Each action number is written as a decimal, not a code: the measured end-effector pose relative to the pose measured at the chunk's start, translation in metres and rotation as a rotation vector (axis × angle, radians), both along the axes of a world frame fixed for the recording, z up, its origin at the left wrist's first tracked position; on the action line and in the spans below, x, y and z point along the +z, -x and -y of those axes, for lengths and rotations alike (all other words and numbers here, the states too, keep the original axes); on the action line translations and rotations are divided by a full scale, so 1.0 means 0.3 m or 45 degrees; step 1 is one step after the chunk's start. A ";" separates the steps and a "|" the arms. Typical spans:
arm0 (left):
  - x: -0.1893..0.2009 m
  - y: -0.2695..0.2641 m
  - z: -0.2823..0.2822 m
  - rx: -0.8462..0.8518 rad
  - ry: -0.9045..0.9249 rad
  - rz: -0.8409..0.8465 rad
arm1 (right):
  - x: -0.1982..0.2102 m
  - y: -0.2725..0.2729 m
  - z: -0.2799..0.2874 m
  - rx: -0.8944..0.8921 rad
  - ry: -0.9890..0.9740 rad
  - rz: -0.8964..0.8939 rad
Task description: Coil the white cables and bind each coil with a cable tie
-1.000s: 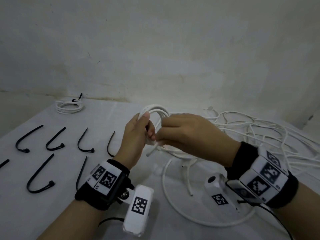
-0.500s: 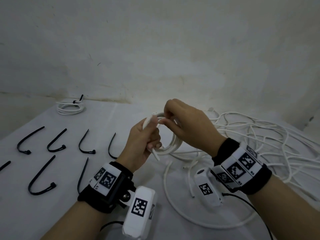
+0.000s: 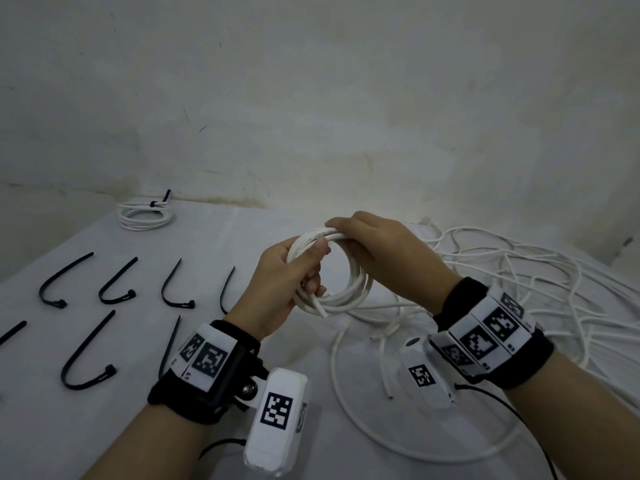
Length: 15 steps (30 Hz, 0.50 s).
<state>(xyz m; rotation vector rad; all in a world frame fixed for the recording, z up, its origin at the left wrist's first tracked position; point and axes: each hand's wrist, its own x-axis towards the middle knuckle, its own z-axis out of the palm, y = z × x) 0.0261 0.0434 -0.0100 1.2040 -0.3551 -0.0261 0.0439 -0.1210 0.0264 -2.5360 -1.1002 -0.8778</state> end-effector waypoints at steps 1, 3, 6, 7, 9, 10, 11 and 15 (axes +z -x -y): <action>-0.001 0.000 -0.001 0.000 0.009 0.001 | -0.001 0.000 0.000 0.009 -0.052 -0.036; -0.001 -0.001 -0.002 0.002 0.062 0.002 | -0.007 0.001 -0.003 0.019 -0.173 -0.163; 0.000 -0.008 -0.006 0.011 0.147 -0.027 | -0.018 0.006 -0.011 -0.062 -0.309 -0.426; -0.001 -0.007 -0.009 0.010 0.165 -0.038 | -0.020 0.012 -0.015 -0.096 -0.368 -0.550; -0.004 -0.009 -0.012 0.008 0.172 -0.054 | -0.024 0.026 -0.025 -0.101 -0.463 -0.781; -0.006 -0.009 -0.013 0.004 0.163 -0.059 | -0.025 0.030 -0.027 -0.094 -0.459 -0.841; -0.007 -0.009 -0.013 -0.004 0.150 -0.062 | -0.026 0.030 -0.026 -0.091 -0.418 -0.855; -0.006 -0.018 -0.023 -0.004 0.076 -0.052 | -0.007 0.031 -0.010 -0.040 -0.223 -0.767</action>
